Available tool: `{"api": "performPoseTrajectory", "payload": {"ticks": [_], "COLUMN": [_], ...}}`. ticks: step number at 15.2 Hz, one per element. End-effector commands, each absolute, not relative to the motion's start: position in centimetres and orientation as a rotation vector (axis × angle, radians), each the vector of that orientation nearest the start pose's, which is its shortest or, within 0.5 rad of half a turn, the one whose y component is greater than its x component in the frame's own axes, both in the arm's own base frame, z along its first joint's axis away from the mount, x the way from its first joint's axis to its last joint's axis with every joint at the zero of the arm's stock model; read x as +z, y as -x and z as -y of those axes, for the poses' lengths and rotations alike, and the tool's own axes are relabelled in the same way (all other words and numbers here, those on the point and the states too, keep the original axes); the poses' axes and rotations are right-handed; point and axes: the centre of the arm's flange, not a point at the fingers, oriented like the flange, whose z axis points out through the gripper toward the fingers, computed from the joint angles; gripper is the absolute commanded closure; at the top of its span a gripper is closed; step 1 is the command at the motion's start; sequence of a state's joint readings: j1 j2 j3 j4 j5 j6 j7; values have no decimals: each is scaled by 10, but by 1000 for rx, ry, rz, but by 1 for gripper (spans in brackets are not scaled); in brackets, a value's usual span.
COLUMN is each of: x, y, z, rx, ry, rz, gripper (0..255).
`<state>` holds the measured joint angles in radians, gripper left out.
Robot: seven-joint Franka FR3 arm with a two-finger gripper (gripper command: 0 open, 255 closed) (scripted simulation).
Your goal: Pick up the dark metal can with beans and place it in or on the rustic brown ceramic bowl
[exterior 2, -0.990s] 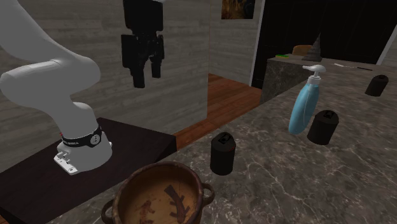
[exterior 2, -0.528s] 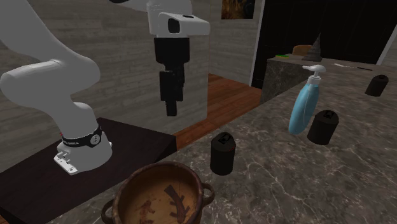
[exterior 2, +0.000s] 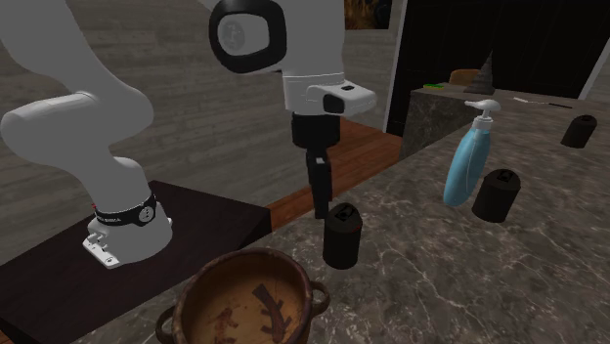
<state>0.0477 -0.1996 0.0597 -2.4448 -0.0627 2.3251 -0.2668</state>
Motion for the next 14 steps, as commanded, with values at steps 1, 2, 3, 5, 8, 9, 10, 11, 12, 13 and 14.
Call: {"api": "performPoseTrajectory", "payload": {"ticks": [1, 2, 3, 5, 8, 9, 10, 11, 12, 13, 14], "x": [366, 365, 360, 349, 333, 325, 325, 325, 325, 325, 325], "y": [-478, -479, -480, -481, -483, -484, -484, -484, -484, -484, -484], "z": [-57, -57, -57, -57, -56, -56, -56, -56, -56, -56, -56], "rx": [-149, -151, -151, -151, -151, -151, -151, -151, -151, -151, -151], "ry": [3123, 3122, 3122, 3122, 3122, 3122, 3122, 3122, 3122, 3122, 3122], "rz": [704, 708, 708, 708, 708, 708, 708, 708, 708, 708, 708], "gripper": [0, 0, 0, 0, 0, 0, 0, 0, 0, 0, 0]}}
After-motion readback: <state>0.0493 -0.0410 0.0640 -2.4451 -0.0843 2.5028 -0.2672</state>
